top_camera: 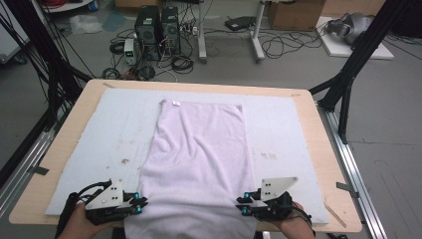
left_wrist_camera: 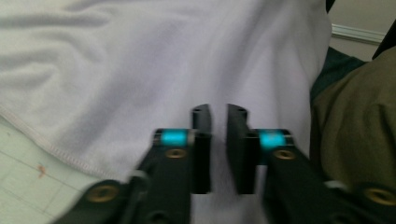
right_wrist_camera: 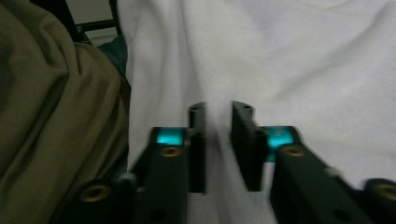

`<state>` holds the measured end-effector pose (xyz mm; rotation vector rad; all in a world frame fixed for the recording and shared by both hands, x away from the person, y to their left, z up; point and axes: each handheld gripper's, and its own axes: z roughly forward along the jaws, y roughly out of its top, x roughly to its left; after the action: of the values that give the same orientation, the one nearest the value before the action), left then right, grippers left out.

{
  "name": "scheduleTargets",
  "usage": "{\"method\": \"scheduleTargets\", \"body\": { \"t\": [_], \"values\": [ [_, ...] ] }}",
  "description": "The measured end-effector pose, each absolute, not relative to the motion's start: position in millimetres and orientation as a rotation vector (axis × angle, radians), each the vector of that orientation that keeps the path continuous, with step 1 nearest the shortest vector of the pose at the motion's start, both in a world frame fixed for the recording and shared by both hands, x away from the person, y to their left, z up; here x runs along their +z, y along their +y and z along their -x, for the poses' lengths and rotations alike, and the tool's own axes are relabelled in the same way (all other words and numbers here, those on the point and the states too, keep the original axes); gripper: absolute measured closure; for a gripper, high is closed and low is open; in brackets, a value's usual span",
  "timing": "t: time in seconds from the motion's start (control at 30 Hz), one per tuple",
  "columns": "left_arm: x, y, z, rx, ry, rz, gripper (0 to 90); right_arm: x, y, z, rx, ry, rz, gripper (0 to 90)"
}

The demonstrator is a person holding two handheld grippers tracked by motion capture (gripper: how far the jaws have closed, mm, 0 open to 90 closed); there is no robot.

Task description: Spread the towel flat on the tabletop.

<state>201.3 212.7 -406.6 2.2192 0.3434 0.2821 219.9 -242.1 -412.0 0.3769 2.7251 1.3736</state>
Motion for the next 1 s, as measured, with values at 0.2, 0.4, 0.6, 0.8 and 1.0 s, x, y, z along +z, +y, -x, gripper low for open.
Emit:
{"method": "scheduleTargets", "body": {
  "t": [0.2, 0.4, 0.6, 0.8, 1.0],
  "values": [
    [-432.8, 201.2, -231.7, 0.225, 0.421, -2.296, 56.1, -425.1, -229.6, -232.2, 1.294, 2.750, -0.427, 55.4],
    [-438.6, 200.5, -232.2, 0.209, 0.387, -2.317, 86.7, -444.2, -223.8, -238.6, 1.199, 2.777, -0.450, 67.1],
    [-430.8, 212.9, -218.2, 0.190, 0.367, -2.273, 87.3, -438.2, -231.7, -228.0, 1.283, 2.833, -0.378, 79.0],
    [-432.5, 221.3, -236.3, 0.260, 0.500, -2.273, 55.2, -428.9, -238.6, -244.5, 1.256, 2.713, -0.461, 60.9],
    [-438.3, 212.3, -239.4, 0.240, 0.428, -2.315, 87.7, -445.8, -231.5, -254.1, 1.231, 2.764, -0.473, 83.6]
  ]
}}
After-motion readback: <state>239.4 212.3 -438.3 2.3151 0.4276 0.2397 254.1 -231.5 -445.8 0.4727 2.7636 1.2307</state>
